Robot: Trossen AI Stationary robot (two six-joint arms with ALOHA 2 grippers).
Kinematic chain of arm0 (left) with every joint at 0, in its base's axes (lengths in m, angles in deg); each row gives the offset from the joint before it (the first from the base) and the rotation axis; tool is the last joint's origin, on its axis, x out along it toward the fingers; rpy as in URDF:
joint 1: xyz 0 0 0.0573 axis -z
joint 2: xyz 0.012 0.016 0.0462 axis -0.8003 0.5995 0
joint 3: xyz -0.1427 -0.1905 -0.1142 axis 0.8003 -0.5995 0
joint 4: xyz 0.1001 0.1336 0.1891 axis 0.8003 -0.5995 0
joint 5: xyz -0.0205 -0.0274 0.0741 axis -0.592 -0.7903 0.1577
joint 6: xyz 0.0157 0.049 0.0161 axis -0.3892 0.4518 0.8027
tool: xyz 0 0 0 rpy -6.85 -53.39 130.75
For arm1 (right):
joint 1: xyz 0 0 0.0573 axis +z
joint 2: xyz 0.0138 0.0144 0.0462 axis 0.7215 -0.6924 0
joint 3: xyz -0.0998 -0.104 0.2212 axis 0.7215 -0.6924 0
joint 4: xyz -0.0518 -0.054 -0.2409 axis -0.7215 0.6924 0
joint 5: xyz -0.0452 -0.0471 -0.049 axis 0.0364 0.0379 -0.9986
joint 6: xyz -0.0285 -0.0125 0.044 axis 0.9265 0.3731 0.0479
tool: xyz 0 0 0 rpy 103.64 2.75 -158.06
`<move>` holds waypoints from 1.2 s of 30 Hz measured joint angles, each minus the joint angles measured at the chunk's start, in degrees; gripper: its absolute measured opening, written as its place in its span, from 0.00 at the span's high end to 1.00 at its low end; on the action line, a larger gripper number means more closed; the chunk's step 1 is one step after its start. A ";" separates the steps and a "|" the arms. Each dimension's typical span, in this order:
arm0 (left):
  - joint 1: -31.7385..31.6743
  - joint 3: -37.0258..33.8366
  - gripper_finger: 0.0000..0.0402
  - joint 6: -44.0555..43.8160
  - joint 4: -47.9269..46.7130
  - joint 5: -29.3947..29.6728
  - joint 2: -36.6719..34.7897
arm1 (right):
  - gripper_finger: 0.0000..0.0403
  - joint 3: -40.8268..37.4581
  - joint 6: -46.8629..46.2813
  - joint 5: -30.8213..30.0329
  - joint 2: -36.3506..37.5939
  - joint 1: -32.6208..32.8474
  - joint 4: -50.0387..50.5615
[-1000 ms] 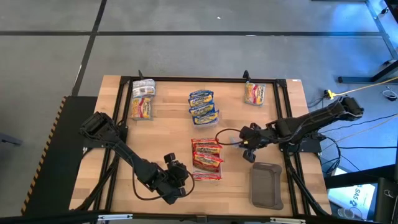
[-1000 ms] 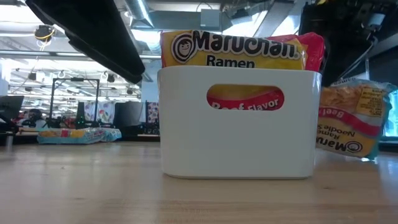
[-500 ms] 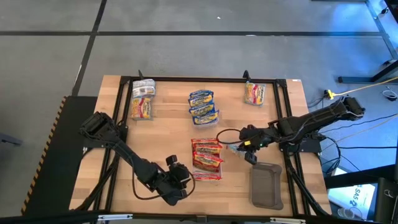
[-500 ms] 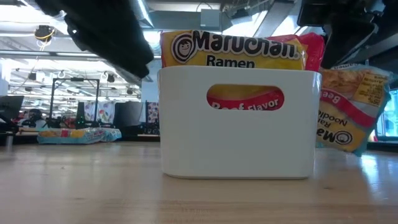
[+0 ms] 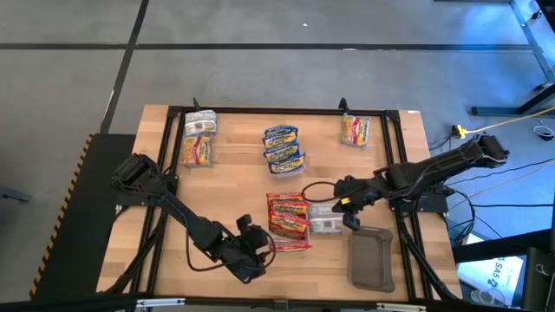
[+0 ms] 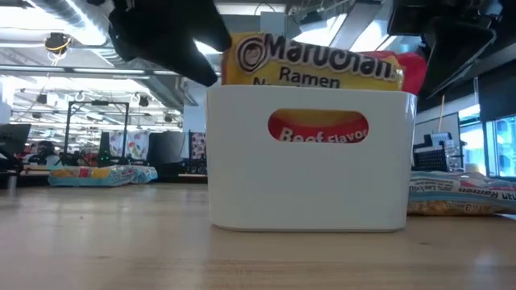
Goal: Sort Maruchan noodles
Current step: Put the light blue noodle pack into the black bin
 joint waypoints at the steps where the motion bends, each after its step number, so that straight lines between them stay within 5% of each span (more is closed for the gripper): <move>1: 0.09 0.00 0.42 0.00 -0.25 -0.38 0.00 | 1.00 0.00 -1.21 0.16 -0.25 0.00 0.10; 7: 1.70 0.00 0.42 0.06 -0.77 -1.45 0.02 | 0.89 0.02 -2.53 2.31 -2.73 0.00 -0.03; 14: 3.24 0.00 0.42 1.05 -0.78 -1.72 0.02 | 0.45 -0.48 0.56 -3.97 -10.13 -1.94 0.16; 21: 5.89 0.00 0.42 1.07 -0.77 -1.63 0.02 | 0.14 -0.50 6.40 1.00 -18.54 -5.76 -4.75; 30: 5.88 0.00 0.42 1.03 -0.01 -0.89 0.02 | 0.05 -0.46 10.18 8.68 -24.31 -8.01 -9.65; 36: 5.86 0.00 0.42 1.03 0.08 0.10 0.02 | 0.16 -0.33 12.69 13.77 -26.06 -8.04 -10.99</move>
